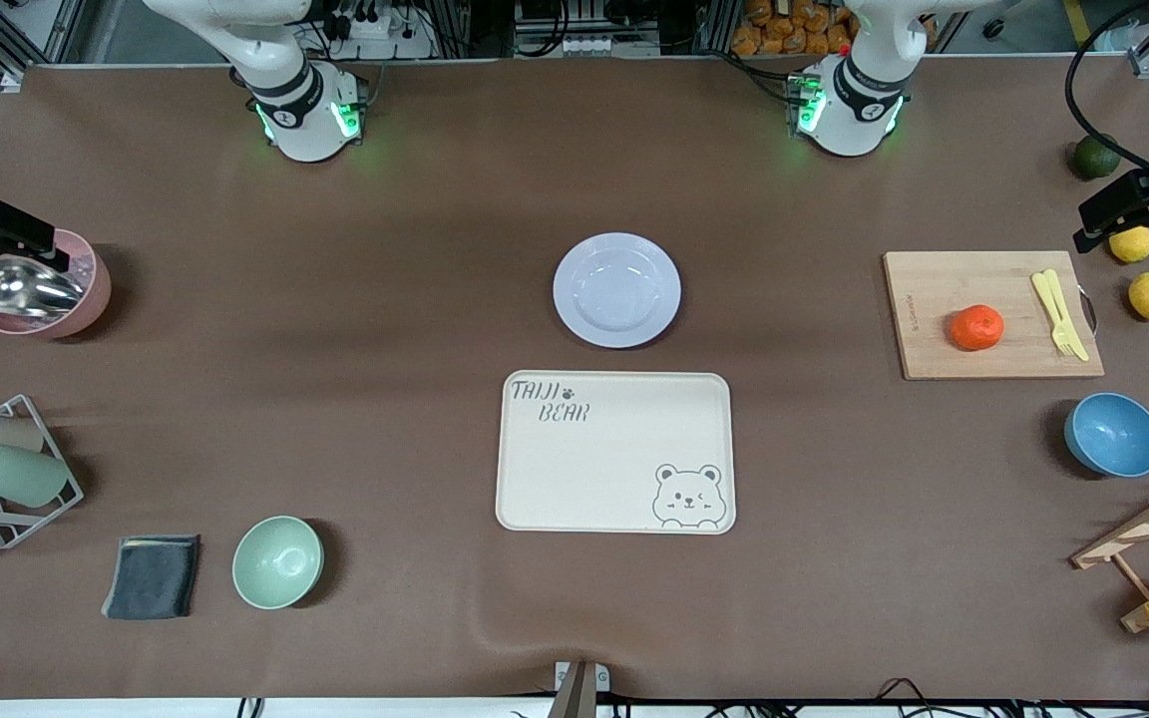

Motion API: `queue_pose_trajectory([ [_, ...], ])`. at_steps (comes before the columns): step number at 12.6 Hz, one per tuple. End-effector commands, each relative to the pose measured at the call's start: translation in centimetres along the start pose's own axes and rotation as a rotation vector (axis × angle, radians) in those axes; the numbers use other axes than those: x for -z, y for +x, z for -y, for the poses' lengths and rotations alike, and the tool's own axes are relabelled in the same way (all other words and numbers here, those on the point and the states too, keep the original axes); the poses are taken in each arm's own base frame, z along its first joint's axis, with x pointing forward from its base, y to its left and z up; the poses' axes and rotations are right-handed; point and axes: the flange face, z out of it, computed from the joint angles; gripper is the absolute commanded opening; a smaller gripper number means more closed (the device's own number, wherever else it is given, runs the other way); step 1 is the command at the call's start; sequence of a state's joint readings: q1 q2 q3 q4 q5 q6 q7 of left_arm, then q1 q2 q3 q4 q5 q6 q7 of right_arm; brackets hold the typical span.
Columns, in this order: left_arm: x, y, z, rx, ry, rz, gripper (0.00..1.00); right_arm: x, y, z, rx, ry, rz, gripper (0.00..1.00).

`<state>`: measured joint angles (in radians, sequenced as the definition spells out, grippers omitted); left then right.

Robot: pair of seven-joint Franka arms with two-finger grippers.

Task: Place orange and plate with both arms

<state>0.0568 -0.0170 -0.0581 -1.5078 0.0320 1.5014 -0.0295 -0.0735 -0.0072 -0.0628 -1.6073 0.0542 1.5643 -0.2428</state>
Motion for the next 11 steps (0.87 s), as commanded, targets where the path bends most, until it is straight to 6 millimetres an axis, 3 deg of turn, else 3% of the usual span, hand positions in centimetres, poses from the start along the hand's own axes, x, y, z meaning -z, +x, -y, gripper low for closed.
queue_pose_trajectory([
  [1,0.3,-0.1,-0.2,-0.007,-0.009,0.009,1.0,0.8,-0.2,0.5,-0.006,-0.032,-0.014,1.0],
  [4,-0.1,0.3,0.7,0.007,-0.003,0.013,1.0,0.7,-0.2,0.4,-0.008,-0.032,-0.013,1.0],
  [11,-12.0,-1.5,5.3,0.064,0.103,0.163,1.0,-0.4,0.5,0.6,0.002,-0.014,0.0,1.0],
])
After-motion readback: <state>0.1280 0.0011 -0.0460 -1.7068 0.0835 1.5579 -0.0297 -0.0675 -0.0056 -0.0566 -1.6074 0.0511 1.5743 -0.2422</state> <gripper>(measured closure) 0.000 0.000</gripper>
